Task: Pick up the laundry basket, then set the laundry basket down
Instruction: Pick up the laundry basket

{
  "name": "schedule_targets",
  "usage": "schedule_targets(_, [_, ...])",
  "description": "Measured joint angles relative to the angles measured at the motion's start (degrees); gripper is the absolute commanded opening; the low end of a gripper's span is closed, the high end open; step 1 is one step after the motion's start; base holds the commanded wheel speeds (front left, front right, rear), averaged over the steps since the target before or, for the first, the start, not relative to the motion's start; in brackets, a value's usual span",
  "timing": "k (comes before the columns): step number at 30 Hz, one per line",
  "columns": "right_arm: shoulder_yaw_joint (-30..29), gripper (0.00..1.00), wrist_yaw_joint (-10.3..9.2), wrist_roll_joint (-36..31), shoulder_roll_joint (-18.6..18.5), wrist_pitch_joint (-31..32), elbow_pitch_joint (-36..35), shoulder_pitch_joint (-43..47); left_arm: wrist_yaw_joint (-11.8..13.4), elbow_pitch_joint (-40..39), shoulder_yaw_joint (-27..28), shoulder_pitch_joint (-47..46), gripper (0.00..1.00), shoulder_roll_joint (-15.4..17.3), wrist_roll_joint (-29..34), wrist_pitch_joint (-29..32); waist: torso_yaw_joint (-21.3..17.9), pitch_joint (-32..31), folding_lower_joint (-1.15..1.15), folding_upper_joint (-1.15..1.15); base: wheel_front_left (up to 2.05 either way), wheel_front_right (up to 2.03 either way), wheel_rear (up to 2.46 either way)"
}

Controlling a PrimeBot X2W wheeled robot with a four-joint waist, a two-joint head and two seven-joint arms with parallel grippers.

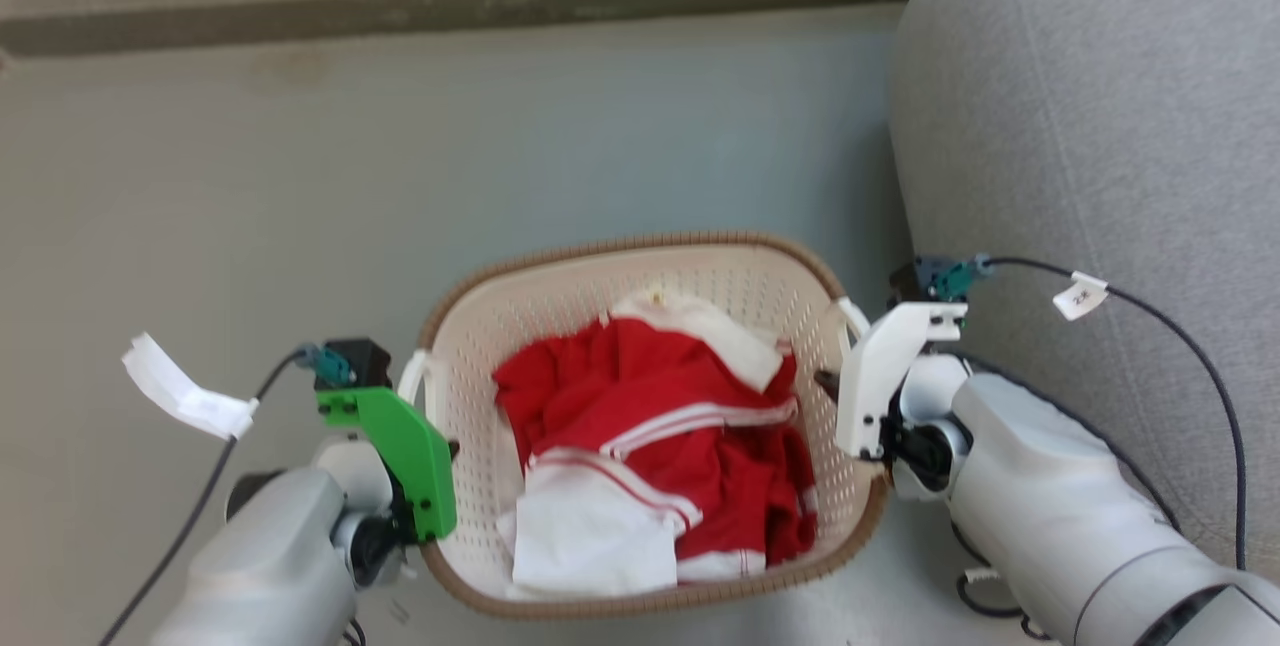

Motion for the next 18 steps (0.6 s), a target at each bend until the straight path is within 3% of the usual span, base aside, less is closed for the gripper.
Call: schedule_targets(18, [2.4, 0.0, 0.01, 2.5, -0.2, 6.1, 1.0, 3.6, 0.0, 1.4, -1.6, 3.7, 0.0, -1.3, -2.7, 5.6, -0.7, -10.7, 0.0, 0.0, 0.0, 0.0, 0.0])
